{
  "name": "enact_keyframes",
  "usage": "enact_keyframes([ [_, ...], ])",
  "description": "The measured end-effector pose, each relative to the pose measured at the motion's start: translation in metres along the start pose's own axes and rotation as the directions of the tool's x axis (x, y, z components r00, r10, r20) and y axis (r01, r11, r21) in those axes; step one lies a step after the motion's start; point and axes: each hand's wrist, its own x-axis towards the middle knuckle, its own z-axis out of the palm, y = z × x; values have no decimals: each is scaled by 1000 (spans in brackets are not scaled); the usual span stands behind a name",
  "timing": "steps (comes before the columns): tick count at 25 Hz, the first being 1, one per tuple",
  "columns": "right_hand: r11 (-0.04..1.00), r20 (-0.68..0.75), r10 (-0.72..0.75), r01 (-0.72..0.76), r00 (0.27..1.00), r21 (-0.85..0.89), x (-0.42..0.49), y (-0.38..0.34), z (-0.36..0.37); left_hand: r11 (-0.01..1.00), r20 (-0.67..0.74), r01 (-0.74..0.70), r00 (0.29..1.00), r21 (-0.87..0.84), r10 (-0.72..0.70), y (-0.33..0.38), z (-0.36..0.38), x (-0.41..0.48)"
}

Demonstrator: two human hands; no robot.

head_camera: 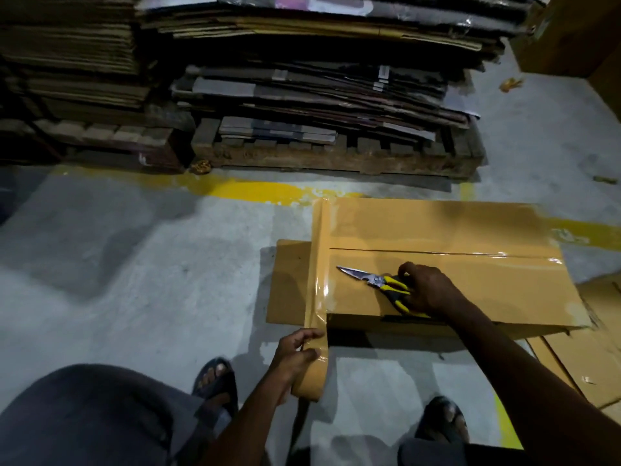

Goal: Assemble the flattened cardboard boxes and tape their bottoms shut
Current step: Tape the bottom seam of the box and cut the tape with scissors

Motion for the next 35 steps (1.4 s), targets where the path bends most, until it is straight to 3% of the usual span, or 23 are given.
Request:
enact_keyframes([
  [4,982,282,-11,-43,959,186,-6,4,-17,998,35,32,999,-48,-30,7,-5,-3],
  [7,932,547,-93,-120,832,342,-17,5,-11,994,72,93,993,-65,-88,16,-9,-7],
  [10,909,712,-106,-223,694,353,-24,-3,-3,992,83,113,991,-63,-108,18,-9,-10],
  [16,950,719,-103,-148,687,277,-16,-18,12,992,86,104,992,-70,-98,21,-8,-12],
  [21,967,643,-189,28,742,252,-12,-34,29,991,100,113,989,-75,-106,24,-9,-14],
  [35,957,608,-212,36,765,289,-7,-47,39,993,121,115,986,-20,-112,22,-12,-16],
])
